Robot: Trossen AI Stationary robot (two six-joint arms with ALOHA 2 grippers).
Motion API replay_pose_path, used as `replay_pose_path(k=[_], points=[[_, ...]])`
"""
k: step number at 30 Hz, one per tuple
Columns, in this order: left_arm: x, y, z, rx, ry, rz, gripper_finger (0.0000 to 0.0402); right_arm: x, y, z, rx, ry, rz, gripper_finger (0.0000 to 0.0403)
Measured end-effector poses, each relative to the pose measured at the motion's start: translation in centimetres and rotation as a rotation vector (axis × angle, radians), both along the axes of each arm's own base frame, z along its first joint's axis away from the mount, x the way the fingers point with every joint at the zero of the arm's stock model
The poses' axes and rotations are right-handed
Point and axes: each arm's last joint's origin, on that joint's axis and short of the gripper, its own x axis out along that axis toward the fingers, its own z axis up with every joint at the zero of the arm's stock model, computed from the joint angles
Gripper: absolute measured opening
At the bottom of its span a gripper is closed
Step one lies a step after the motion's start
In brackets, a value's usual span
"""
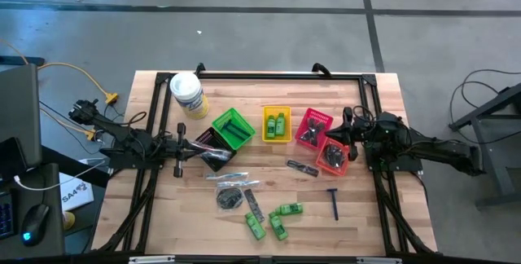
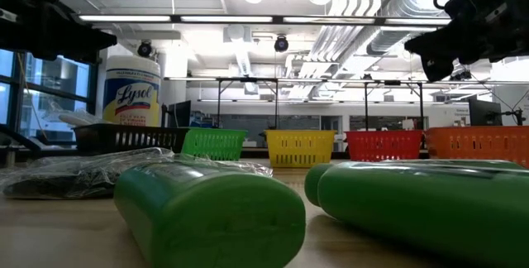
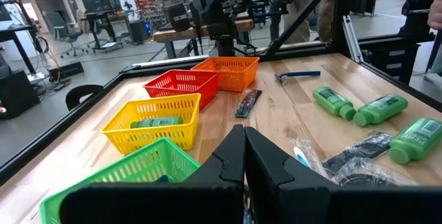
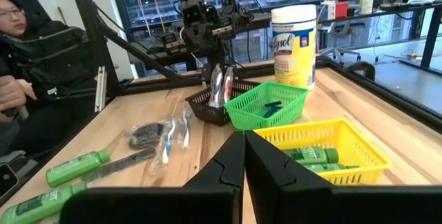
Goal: Pick & Place Travel size toiletries
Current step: Put the black hair brush into the red bin
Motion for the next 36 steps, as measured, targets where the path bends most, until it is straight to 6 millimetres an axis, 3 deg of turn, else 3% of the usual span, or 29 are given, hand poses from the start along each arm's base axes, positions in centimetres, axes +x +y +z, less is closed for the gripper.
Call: replay_pose_path(k=[36], points=[[0.0, -0.1, -0.02, -0.07, 0.001, -0.03, 0.0, -0.02, 0.01, -0.43, 0.014, 0.044, 0.0, 0.0003]])
